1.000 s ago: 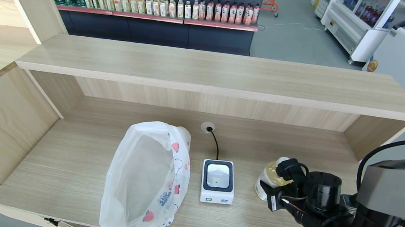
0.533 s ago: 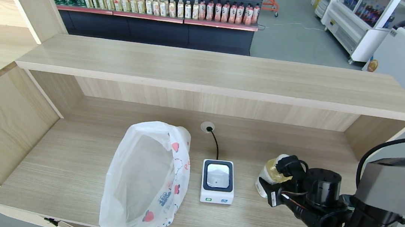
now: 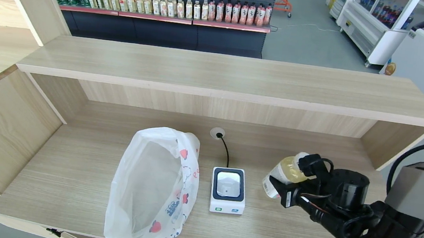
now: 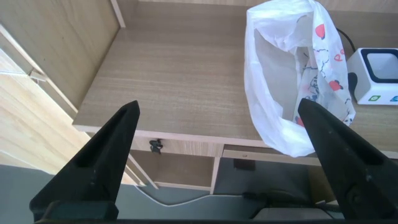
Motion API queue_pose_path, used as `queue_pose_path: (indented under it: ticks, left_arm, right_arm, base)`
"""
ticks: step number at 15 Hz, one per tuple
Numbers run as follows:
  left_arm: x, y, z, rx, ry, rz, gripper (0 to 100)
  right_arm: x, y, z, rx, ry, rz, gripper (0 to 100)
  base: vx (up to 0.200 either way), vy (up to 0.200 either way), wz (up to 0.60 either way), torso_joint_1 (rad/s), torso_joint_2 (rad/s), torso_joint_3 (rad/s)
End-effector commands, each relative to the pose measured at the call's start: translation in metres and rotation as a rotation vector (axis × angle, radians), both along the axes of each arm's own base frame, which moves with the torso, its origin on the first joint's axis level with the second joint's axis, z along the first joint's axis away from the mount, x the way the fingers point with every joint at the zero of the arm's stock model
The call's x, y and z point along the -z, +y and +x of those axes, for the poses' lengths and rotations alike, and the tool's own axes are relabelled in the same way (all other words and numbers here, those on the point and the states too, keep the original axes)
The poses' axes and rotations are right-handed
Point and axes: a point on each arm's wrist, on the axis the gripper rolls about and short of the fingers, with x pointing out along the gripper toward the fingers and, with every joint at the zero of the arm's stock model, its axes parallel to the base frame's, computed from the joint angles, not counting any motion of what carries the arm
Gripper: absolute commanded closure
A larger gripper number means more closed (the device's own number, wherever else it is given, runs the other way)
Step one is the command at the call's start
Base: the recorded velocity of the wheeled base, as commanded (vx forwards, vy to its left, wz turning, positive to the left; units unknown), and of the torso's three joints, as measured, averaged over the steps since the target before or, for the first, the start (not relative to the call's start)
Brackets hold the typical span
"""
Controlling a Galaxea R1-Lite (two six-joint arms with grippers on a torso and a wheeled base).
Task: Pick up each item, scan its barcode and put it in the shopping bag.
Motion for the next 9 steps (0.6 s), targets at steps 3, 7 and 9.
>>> queue_pose_path:
  ticks: [3, 7, 9]
  left_arm:
    - [0.000, 0.000, 0.000, 0.000, 0.000, 0.000, 0]
    - [0.000, 0.000, 0.000, 0.000, 0.000, -0.001, 0]
    - [0.000, 0.000, 0.000, 0.000, 0.000, -0.001, 0]
  right_arm:
    - [-0.082, -0.039, -0.044, -0.270, 0.102, 0.239, 100]
    - [-0.113, -0.043, -0.088, -0.574, 0.211, 0.307, 100]
    - [-0.112, -0.040, -0.098, -0.667, 0.262, 0.320, 100]
  base:
    - [0.000, 0.000, 0.00, 0.000, 0.00, 0.000]
    - [0.000, 0.000, 0.00, 0.000, 0.00, 0.000]
    - [0.000, 0.000, 0.00, 0.000, 0.00, 0.000]
